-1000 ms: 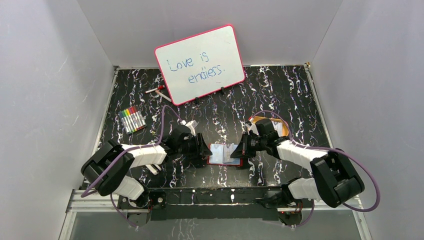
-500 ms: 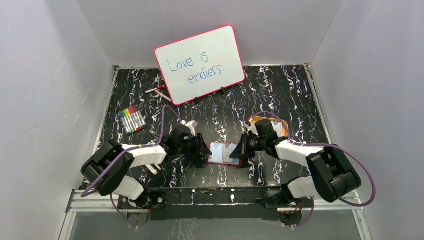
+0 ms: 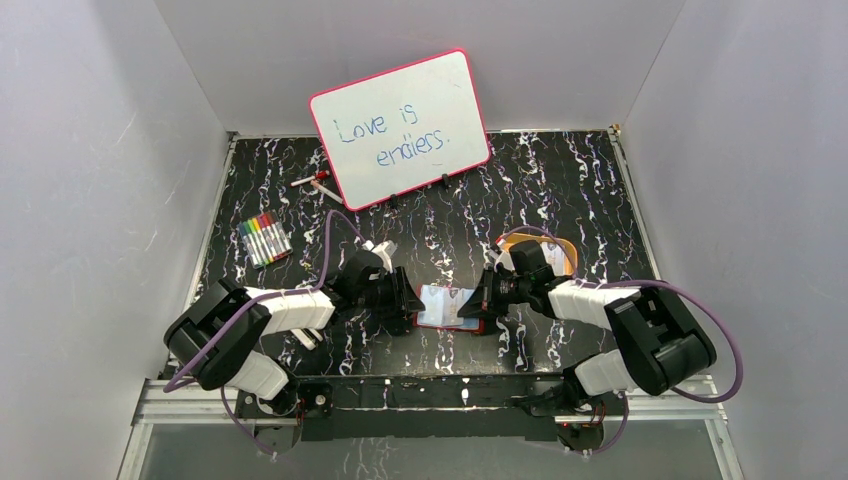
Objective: Put the credit cards into the card holder
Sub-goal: Insert the credit card into the card holder.
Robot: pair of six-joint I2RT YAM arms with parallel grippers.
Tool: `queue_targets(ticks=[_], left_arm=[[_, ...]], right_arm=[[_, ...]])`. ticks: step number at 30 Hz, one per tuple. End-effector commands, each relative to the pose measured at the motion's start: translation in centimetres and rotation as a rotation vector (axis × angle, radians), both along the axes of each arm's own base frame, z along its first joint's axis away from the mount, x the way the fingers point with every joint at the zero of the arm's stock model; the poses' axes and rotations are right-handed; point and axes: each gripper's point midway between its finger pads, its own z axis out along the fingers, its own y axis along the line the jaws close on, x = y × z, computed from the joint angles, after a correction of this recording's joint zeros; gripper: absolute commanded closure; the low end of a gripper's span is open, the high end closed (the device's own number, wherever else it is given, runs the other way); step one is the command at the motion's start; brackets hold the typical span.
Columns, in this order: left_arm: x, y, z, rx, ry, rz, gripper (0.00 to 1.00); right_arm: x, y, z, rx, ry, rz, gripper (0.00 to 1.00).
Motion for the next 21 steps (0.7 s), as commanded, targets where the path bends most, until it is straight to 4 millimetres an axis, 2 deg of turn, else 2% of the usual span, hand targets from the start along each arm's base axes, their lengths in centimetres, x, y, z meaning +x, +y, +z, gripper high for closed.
queue_targets(ticks=[1, 21], left_arm=[[-0.2, -0.1, -0.1, 0.017, -0.010, -0.018, 0.60], [-0.5, -0.4, -0.3, 0.020, -0.004, -0.030, 0.61]], right_arm=[[0.2, 0.5, 0.5, 0.050, -0.008, -0.002, 1.00], [0.8, 0.2, -0.5, 0.021, -0.031, -0.024, 1.00]])
